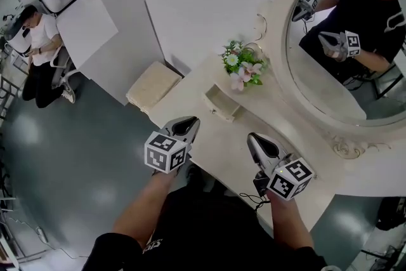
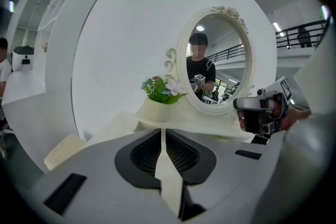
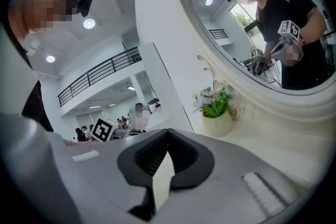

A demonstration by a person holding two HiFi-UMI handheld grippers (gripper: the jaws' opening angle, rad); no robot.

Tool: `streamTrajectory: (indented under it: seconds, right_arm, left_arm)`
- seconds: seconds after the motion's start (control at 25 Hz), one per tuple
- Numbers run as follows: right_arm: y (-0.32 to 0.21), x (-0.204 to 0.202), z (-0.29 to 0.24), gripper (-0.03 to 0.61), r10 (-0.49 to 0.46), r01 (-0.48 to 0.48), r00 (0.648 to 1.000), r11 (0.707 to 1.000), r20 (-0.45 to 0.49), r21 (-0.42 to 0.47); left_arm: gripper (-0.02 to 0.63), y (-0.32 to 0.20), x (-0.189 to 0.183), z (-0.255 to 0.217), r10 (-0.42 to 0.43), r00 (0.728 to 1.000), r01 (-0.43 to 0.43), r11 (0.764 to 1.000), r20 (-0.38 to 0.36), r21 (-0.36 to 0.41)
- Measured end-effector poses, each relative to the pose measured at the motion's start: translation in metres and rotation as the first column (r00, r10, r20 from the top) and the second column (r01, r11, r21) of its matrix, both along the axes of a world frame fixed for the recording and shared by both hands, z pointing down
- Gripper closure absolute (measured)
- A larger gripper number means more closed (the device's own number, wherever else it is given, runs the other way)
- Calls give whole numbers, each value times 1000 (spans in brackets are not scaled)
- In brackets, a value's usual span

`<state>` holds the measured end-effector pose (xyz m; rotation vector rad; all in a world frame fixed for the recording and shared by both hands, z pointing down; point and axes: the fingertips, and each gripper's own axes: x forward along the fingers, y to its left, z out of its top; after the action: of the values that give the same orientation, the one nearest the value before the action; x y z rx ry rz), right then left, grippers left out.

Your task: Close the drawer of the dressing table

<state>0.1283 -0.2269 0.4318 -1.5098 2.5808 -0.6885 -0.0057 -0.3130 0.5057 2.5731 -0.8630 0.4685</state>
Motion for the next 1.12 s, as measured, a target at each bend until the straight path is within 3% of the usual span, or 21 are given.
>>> streamTrajectory:
  seconds: [0.24,0.48,1.12]
  right_arm:
    - [-11,7,3,568,58,-58,998,998,-16,-15]
    - [-21,10,11,568,83,-83,996,996,-18,-43]
    - [-22,38,16,568,165,-167,986,983,-38,-77]
  left_arm:
    - [547,-24,11,28,38,999,-37,999,29,-20]
    - [486,-37,29,72,79,994,-71,992,70,-107]
    - [460,-62,63,153,213,936,-169,970,279,-173]
